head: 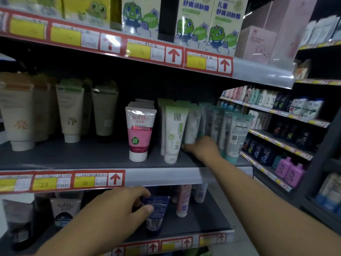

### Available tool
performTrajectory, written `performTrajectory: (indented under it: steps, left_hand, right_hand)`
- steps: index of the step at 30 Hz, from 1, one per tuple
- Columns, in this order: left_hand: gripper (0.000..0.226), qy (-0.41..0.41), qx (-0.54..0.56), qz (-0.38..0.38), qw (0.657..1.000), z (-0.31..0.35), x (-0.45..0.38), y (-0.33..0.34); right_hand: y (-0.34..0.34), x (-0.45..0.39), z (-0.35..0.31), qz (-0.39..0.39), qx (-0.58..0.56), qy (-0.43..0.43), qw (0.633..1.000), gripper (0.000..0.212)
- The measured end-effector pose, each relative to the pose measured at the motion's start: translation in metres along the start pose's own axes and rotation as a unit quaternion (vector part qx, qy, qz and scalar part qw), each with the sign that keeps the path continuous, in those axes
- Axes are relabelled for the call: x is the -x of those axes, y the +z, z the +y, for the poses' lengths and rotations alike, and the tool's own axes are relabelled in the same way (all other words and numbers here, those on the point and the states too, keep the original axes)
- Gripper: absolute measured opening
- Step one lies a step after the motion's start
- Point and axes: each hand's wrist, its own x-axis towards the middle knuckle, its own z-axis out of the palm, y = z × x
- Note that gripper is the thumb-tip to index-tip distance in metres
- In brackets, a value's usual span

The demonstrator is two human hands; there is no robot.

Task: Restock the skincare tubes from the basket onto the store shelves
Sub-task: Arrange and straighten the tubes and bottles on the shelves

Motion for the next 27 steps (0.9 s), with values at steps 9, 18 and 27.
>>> performTrajectory:
  steps: [9,18,27]
  left_hand:
    - [0.026,0.0,0.042,0.003,0.999,0.002,0.003,-0.008]
    - [0.038,0.0,0.021,-0.008,1.0,0.008,-0.005,0.003]
    - [0.034,0.022,-0.004,0.001,1.0,0.024,-0.018,0.012]
  right_hand:
    - [0.009,-0.002,-0.001,0.034,0.006,-0.001,0.999,0.046]
    - [0.011,0.002,-0.001,0.058,0.022,-0.016,0.998,0.053]
    - [-0.031,0.081,0.054,0.274,-0.088,-0.178,0.941,0.033]
